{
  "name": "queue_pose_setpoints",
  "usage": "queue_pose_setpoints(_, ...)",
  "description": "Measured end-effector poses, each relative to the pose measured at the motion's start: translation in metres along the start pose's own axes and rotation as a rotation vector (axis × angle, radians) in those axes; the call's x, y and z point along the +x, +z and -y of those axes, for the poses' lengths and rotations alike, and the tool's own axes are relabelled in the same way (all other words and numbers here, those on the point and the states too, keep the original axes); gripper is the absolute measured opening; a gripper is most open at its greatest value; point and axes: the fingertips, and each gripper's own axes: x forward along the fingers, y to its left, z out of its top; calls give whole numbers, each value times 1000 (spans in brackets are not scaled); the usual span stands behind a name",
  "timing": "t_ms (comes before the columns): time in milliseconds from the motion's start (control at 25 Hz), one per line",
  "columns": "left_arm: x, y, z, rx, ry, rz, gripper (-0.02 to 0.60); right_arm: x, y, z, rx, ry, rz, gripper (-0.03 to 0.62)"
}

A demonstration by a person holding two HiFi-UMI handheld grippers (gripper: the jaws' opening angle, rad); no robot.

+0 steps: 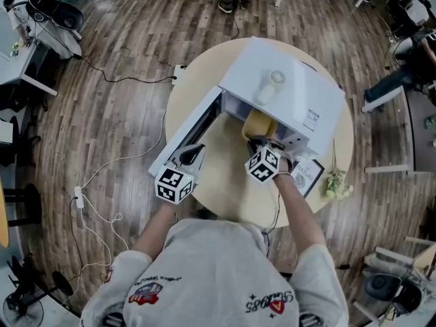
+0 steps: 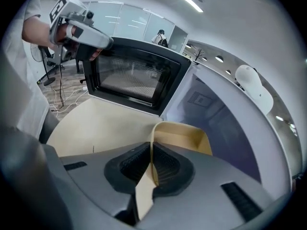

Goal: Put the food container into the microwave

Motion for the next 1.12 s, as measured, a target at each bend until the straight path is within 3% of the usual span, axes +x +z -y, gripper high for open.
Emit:
queue_pose_setpoints(280, 3, -3, -3, -11, -5, -5, 5, 15, -2, 12, -50, -46, -39, 28)
queue_pose_setpoints(520, 4, -7, -7, -23, 2, -11, 5, 28, -4, 26, -11, -94, -32, 31)
queue_pose_setpoints(1120, 9, -10, -16, -51, 0, -26, 5, 53, -5, 56, -42, -176, -62, 31)
